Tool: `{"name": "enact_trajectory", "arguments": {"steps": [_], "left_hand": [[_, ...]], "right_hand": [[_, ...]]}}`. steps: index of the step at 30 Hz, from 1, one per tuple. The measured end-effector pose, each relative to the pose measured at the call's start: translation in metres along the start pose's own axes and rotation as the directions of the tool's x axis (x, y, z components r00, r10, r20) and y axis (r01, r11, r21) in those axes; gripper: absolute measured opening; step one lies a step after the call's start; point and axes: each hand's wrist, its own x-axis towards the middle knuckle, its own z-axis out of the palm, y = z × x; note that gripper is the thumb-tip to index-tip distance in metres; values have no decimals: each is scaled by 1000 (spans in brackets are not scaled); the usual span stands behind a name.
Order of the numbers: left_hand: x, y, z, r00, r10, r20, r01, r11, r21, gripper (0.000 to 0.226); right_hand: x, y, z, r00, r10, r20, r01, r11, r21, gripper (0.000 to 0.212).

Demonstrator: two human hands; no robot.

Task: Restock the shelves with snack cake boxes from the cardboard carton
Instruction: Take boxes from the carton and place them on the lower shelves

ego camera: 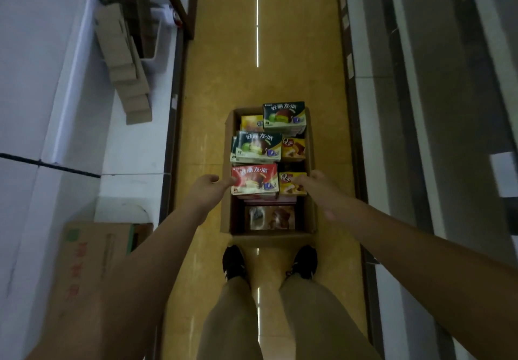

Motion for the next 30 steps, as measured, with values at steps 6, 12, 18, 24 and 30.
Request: {"name": "enact_trajectory", "arguments": {"steps": [6,12,18,24,30], "left_hand": [[89,-39,30,998,-70,4,70,997,-35,87],[173,-77,64,993,-119,10,119,985,-125,93],[220,-104,85,996,-83,34,88,979,-182,81],[243,-113,97,996,-40,82,60,965,-257,52],[251,-110,111,987,20,160,36,939,-342,42]], "right_hand": [[87,35,30,995,94,29,-95,995,19,68],[181,65,63,986,155,60,-157,987,33,85],[234,81,88,983,158,94,-167,981,96,111],[262,88,95,987,133,89,-146,978,148,117],[280,91,94,988,124,90,-137,978,160,115]]}}
